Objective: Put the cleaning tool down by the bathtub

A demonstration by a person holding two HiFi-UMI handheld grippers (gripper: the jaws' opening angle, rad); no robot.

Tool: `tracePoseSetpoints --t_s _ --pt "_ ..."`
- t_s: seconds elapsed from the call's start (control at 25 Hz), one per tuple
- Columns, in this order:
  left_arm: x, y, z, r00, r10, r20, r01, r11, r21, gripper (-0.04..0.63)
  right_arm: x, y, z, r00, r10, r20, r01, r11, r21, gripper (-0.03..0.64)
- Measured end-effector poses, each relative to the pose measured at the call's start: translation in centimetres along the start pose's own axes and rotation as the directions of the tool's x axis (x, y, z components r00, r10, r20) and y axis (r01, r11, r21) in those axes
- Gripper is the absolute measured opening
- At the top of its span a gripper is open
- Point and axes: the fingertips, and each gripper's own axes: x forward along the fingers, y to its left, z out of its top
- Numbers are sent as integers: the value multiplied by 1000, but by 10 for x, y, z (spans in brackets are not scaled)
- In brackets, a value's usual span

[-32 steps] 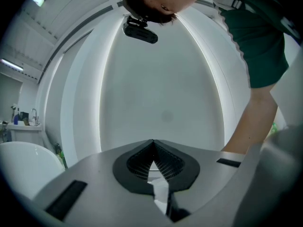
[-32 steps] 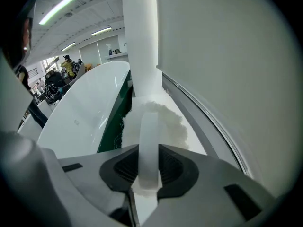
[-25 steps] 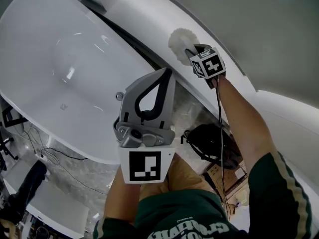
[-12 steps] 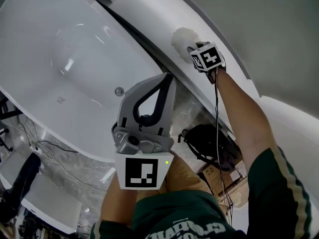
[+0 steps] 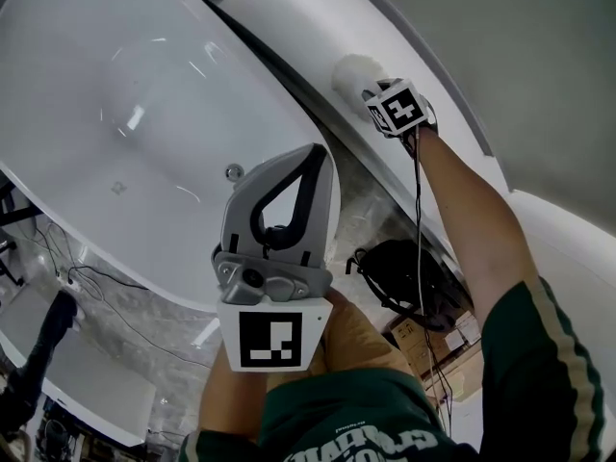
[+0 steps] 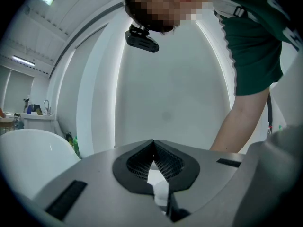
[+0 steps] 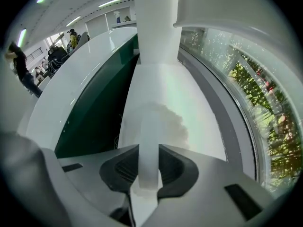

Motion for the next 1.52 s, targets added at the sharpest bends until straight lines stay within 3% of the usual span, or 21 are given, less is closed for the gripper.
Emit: tracePoseSetpoints --t_s 0.4,0.44,0.48,0.68,1.12,1.52 --pt "-8 4 -10 999 49 -15 -49 999 6 8 6 -1 4 999 -39 27 39 999 -7 97" --pt "-8 3 -11 999 47 -17 -47 999 4 8 4 -2 5 998 -48 42 49 999 -10 125" --pt "-9 2 -12 999 44 -19 -44 999 2 8 3 -2 5 997 -52 55 53 998 -15 197" --pt "-10 1 -10 999 38 -14 -38 999 -4 8 -2 5 4 995 -33 93 35 999 -19 245" --pt "-12 -4 -3 1000 6 -13 -6 1000 2 8 -18 9 14 992 -27 120 30 999 -21 247" --pt "-8 -22 35 998 -57 0 57 998 15 8 -87 17 40 976 -47 214 50 999 -6 247"
